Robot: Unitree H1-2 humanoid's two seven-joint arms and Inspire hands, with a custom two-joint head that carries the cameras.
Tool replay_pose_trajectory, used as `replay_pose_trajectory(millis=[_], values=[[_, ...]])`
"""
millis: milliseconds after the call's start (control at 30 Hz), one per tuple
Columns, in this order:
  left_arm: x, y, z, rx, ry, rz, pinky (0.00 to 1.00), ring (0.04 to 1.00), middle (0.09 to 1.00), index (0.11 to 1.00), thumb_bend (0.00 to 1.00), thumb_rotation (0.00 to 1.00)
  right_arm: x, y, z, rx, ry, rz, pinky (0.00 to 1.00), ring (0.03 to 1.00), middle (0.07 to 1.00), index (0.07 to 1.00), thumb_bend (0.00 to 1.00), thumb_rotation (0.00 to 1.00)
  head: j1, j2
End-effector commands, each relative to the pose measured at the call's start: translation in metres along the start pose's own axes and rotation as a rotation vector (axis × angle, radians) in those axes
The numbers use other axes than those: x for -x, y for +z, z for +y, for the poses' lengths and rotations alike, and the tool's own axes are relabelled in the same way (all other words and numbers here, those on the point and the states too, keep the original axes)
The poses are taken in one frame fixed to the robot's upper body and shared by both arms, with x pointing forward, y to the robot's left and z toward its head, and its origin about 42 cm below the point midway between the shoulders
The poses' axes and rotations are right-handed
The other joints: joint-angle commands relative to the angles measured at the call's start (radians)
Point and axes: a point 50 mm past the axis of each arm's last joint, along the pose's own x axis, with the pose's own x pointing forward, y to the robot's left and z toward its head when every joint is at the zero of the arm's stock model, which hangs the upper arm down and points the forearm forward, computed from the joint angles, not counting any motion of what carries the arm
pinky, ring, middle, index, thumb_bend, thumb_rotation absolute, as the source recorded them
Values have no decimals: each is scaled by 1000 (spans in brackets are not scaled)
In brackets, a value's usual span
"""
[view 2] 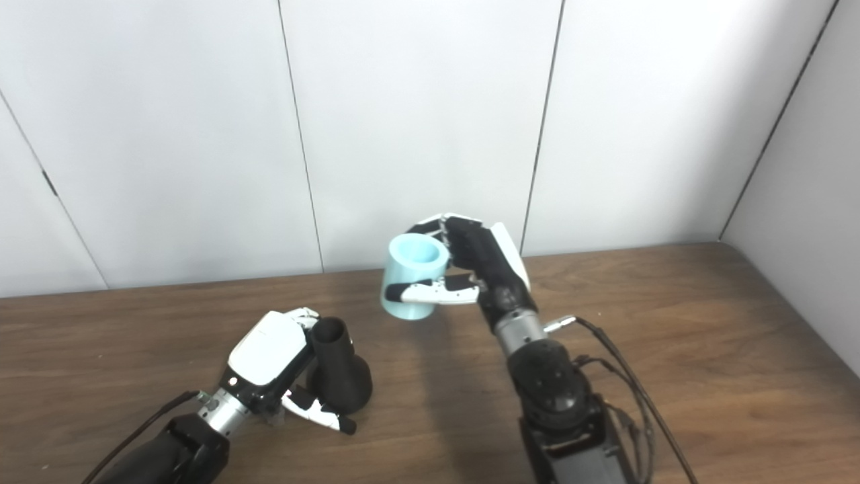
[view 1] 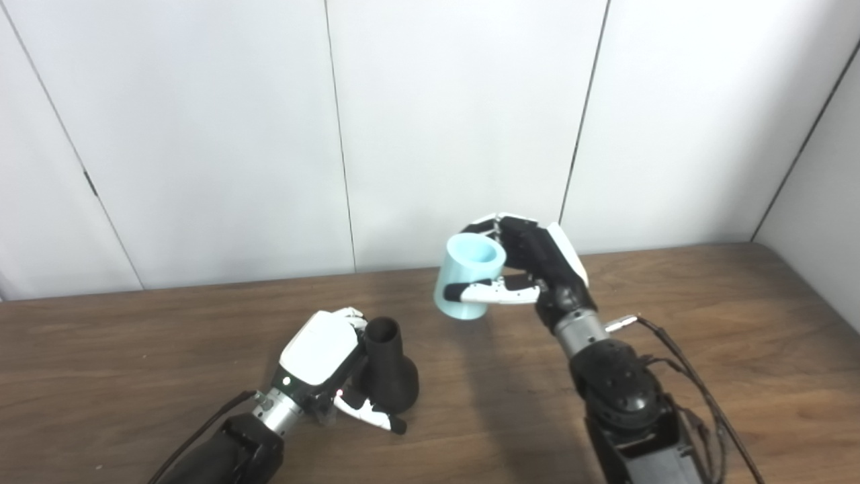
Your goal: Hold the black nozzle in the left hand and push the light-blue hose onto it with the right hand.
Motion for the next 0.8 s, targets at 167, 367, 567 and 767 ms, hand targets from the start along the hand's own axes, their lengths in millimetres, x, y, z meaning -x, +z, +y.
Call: replay_pose_trajectory(millis=[167,367,567,767], values=[[78,93,-112,162,-284,68,670,457,417,486,502,0,-16,48,11,22,-41,-210,358,394,453,524,521,0,14,12],[78,96,-111,176,-281,70,669,456,408,486,501,0,-13,46,27,-7,-32,-197,334,389,461,511,524,0,27,10],[79,96,-113,169,-294,75,674,461,402,492,500,0,-7,26,45,-32,-26,-181,316,378,452,522,521,0,33,-8],[82,102,-117,180,-310,66,666,466,424,481,503,0,-15,16,54,-91,-4,-170,322,386,457,520,522,0,50,-11]])
